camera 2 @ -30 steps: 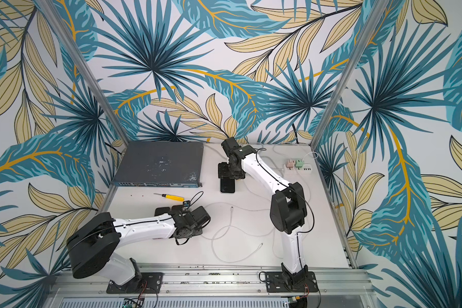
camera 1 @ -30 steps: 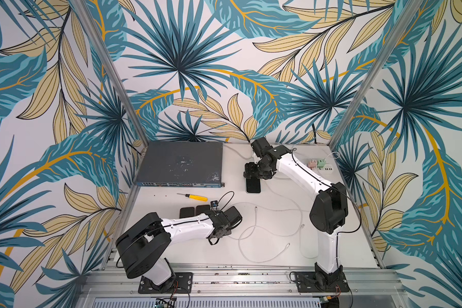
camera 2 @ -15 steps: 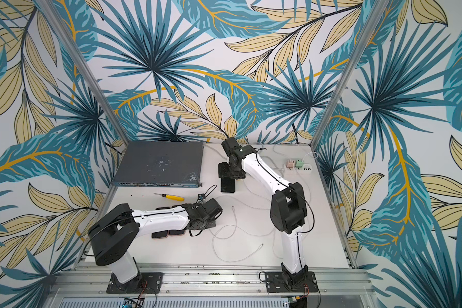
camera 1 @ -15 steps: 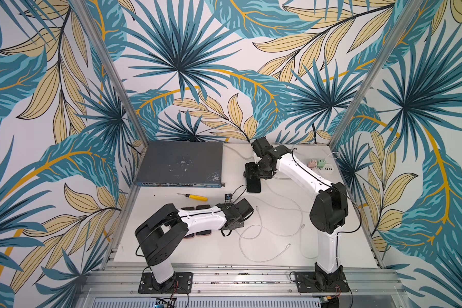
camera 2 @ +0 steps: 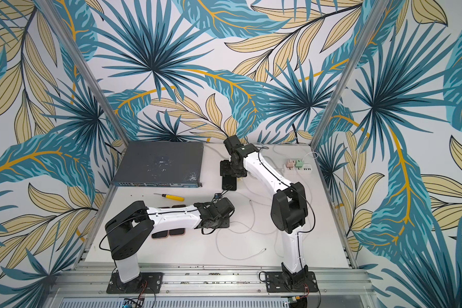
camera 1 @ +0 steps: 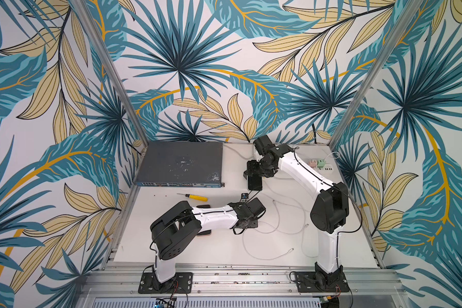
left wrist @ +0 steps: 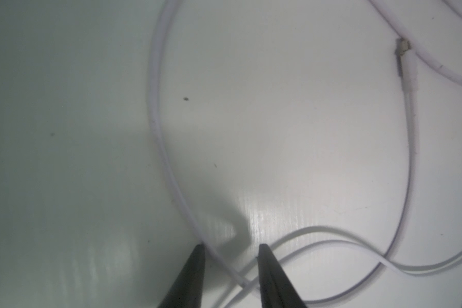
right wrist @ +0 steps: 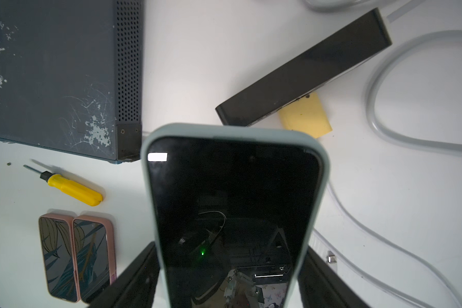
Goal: Unplug the charging cable from the phone
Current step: Adjust the charging cable at the center of the board, then place the phone at the center of the board.
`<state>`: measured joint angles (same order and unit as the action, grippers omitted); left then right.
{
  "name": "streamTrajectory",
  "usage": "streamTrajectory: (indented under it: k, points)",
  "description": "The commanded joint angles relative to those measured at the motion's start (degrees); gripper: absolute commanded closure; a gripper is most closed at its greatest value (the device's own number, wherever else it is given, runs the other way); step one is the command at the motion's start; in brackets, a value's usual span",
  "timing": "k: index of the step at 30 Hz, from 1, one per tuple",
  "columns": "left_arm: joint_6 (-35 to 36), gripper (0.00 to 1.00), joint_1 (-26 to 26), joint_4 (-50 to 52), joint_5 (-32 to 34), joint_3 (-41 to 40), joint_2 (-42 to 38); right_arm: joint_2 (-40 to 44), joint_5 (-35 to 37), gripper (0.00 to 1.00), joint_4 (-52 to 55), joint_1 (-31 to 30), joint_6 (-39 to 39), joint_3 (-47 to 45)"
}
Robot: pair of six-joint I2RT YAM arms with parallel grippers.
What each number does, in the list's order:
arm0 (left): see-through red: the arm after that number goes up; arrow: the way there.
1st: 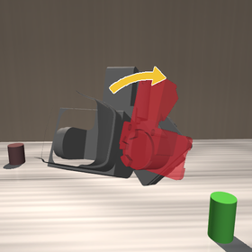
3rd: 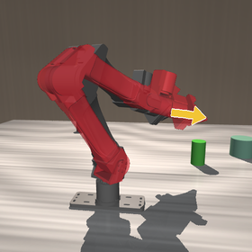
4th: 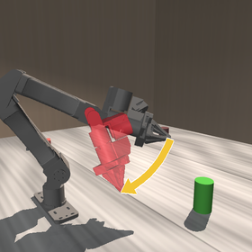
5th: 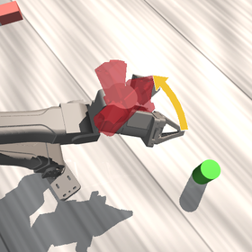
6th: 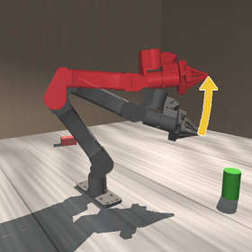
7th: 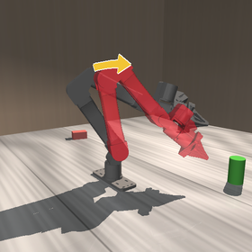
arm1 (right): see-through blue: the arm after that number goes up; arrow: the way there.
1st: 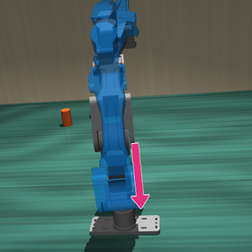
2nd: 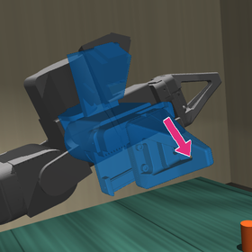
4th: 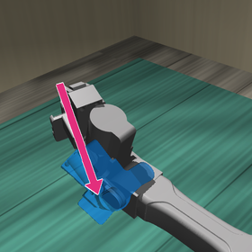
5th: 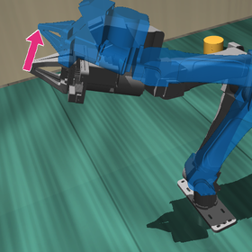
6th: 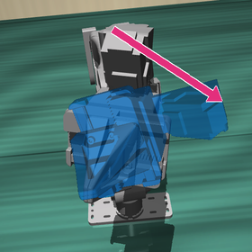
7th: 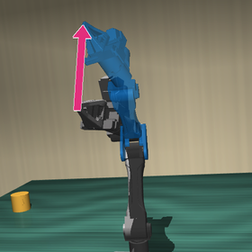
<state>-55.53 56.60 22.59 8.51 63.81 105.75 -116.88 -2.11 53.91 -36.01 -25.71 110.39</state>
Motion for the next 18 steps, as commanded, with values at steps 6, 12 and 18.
streamTrajectory:
  k: [6, 12, 18]
  points:
    - [2.54, 0.51, 0.00, 4.74, 3.26, -2.12, -12.68, 0.35, -1.71, 0.29, 1.58, -2.66, -0.62, 3.64]
    - [-0.19, 0.49, 0.00, 15.42, 10.33, -6.37, -27.06, -0.73, -2.69, 0.29, 0.66, -7.28, -2.33, 2.90]
    - [-6.12, 0.48, -0.30, 26.19, 17.98, -14.88, -47.02, -1.08, -5.28, 0.29, -3.87, -14.92, -6.10, -3.53]
